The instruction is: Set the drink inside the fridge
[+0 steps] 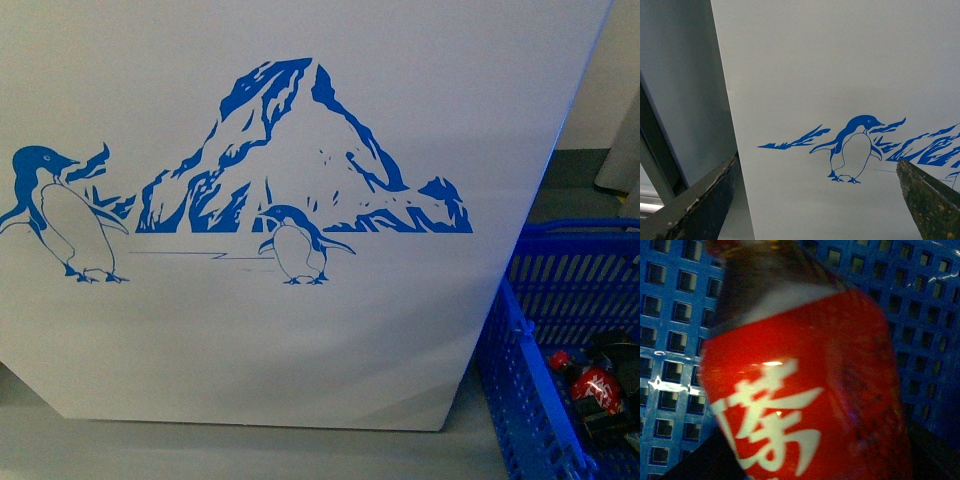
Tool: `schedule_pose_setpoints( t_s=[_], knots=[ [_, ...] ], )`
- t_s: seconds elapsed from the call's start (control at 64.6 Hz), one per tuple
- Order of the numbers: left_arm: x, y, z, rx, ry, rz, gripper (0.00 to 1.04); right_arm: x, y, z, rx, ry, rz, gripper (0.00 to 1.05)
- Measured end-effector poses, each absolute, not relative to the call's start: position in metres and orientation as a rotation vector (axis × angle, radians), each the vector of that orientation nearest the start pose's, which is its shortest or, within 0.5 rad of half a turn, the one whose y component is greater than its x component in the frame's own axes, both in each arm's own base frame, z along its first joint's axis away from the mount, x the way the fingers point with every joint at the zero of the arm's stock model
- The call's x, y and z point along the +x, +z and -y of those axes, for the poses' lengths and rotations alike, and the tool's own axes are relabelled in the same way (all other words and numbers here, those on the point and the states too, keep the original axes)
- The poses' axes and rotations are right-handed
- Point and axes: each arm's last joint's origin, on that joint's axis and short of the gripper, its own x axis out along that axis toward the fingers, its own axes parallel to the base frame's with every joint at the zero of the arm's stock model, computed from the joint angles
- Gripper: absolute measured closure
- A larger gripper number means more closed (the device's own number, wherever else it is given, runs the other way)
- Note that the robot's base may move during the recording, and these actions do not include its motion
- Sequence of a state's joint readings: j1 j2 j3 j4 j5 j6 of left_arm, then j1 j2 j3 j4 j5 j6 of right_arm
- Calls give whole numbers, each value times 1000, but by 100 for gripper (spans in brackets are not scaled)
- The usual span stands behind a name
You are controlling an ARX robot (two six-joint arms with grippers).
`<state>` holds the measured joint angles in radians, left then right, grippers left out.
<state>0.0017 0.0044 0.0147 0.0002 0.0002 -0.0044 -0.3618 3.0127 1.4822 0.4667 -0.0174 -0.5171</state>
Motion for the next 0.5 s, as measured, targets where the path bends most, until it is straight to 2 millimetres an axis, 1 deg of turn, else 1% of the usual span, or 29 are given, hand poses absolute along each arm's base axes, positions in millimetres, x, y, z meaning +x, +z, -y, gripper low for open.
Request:
schedule_pose_setpoints(
  t_s=[0.124,0.232,0.31,0.434,0.496],
  knots=[
    [97,168,0,-4,2,10,8,370,-187,140,-263,-39,-1094,48],
    [97,168,0,-4,2,10,8,366,-179,141,-245,-49,-1092,58],
    [97,168,0,-4,2,10,8,363,-172,141,-232,-59,-1083,62],
    [97,168,0,-4,2,10,8,361,-152,143,-211,-72,-1055,65],
    [97,168,0,-4,2,10,8,361,-133,146,-195,-84,-1018,65]
  ],
)
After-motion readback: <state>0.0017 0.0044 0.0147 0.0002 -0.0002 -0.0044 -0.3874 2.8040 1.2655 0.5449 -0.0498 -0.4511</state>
